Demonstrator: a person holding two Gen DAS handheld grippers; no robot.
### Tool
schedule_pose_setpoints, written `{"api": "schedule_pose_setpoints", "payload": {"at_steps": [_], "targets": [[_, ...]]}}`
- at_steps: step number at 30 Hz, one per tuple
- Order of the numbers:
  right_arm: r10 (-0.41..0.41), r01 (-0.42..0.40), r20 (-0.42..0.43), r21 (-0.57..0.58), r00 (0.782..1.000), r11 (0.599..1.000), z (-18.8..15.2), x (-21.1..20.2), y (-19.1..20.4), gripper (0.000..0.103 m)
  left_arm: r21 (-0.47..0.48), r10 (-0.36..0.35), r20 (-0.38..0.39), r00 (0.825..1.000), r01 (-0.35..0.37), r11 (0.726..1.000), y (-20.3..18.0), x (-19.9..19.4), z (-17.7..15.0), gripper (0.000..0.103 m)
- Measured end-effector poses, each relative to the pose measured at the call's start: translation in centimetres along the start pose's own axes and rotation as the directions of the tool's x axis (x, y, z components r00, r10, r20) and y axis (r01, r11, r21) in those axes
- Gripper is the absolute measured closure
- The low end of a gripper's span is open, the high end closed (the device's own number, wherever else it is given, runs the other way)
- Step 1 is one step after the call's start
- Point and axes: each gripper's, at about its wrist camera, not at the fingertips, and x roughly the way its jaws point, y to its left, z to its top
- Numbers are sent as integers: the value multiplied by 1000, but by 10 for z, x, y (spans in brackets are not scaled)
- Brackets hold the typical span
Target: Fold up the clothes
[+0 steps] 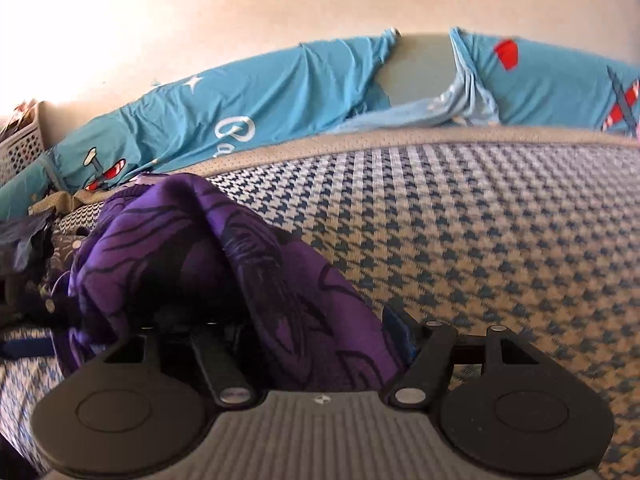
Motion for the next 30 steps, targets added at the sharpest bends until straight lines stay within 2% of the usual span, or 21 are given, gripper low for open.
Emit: {"api": "schedule_pose_setpoints", "payload": {"at_steps": [7,11,16,20,22,26,30], "targets": [[27,-25,78,-30,997,999,0,-24,-2,36,89,2,47,999,-6,996,-7,-20,15,0],[58,-55,125,-22,990,998,1,-40,-5,35,98,19,87,996,-28,995,1,-31,22,0],[106,-103,206,-27,973,994,4,-61,-5,32,-7,31,117,993,-30,1000,31,-36,30,0],[162,-151,226,-68,960,986,2,-70,3,32,-111,42,104,994,-30,993,53,-31,33,0],[199,-175,234,-121,952,977,0,-74,13,32,-130,65,98,993,-52,990,58,-28,33,0],[287,-233,218,-241,933,942,-11,-81,40,32,-149,114,94,989,-99,984,67,-24,31,0],[371,-297,168,-350,913,888,-26,-81,68,32,-162,140,83,987,-125,979,73,-19,29,0]]}}
